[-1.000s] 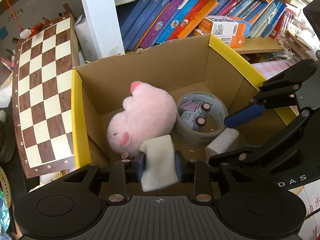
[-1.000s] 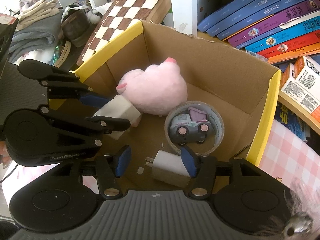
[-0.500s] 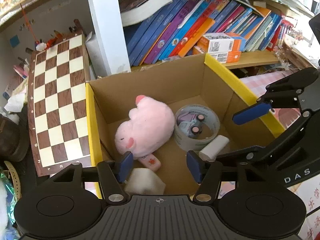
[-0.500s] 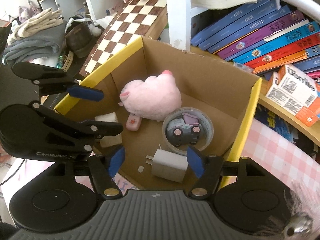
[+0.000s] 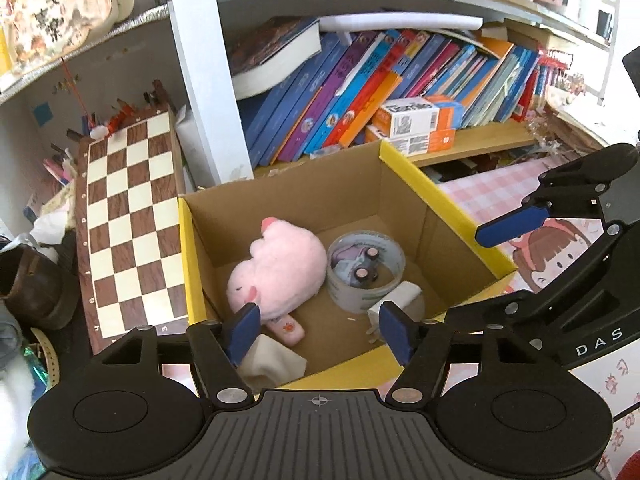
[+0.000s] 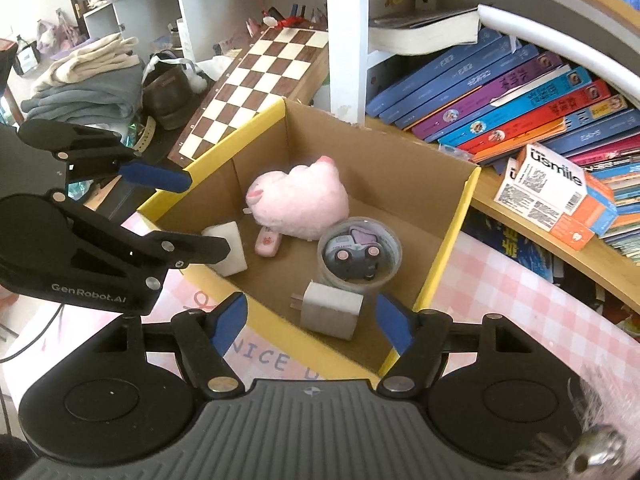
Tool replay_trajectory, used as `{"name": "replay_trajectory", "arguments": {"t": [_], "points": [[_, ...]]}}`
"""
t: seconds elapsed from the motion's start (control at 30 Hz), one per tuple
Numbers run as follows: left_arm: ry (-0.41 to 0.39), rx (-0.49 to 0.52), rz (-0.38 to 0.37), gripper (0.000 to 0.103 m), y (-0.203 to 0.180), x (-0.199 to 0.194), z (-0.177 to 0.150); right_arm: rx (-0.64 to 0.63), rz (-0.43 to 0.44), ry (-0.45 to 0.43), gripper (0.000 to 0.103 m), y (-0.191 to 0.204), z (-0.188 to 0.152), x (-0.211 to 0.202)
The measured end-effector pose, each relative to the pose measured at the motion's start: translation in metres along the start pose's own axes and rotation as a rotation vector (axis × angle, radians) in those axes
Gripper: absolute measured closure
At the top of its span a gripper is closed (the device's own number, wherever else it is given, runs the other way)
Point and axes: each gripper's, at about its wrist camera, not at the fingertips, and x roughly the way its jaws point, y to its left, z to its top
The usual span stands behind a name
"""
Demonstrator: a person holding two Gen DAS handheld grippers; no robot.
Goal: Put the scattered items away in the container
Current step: 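Withdraw both tools up and back from the yellow box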
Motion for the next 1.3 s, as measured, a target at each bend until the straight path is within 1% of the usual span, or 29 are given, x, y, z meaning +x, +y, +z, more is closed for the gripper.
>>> {"name": "replay_trajectory", "arguments": {"t": [0.07, 0.33, 0.43, 0.47, 0.57, 0.63, 0.67, 0.73, 1.0, 1.07, 1.17, 1.3], "points": [[-0.007, 0.005, 0.003, 0.030, -0.003, -0.005, -0.001, 0.003, -0.004, -0.010, 0.032, 0.001, -0.003, -0.005], [-0.042, 0.008, 0.014, 0.029, -0.015, -0.024, -0.006, 0.052, -0.039, -0.060, 0.030, 0.001, -0.019, -0.027], [-0.059, -0.009, 0.027, 0.027, -0.018, -0.031, -0.009, 0.082, -0.065, -0.081, 0.027, 0.001, -0.027, -0.034], [-0.065, -0.018, 0.033, 0.024, -0.019, -0.033, -0.010, 0.092, -0.074, -0.088, 0.027, 0.000, -0.030, -0.036], [-0.080, -0.044, 0.050, 0.022, -0.021, -0.038, -0.014, 0.115, -0.105, -0.105, 0.027, 0.000, -0.039, -0.042], [-0.092, -0.062, 0.063, 0.020, -0.025, -0.042, -0.018, 0.127, -0.132, -0.119, 0.026, 0.001, -0.045, -0.046], [-0.098, -0.071, 0.068, 0.019, -0.027, -0.044, -0.020, 0.133, -0.147, -0.127, 0.024, 0.002, -0.048, -0.048], [-0.110, -0.087, 0.076, 0.019, -0.032, -0.049, -0.025, 0.145, -0.175, -0.142, 0.023, 0.004, -0.055, -0.053], [-0.132, -0.148, 0.060, 0.018, -0.057, -0.065, -0.045, 0.184, -0.301, -0.199, 0.017, 0.016, -0.083, -0.070], [-0.142, -0.172, 0.058, 0.018, -0.062, -0.067, -0.050, 0.192, -0.349, -0.210, 0.013, 0.019, -0.092, -0.074], [-0.152, -0.188, 0.073, 0.018, -0.070, -0.066, -0.056, 0.224, -0.412, -0.218, 0.012, 0.019, -0.108, -0.079], [-0.161, -0.179, 0.114, 0.017, -0.078, -0.064, -0.061, 0.286, -0.468, -0.222, 0.012, 0.017, -0.129, -0.084]]}}
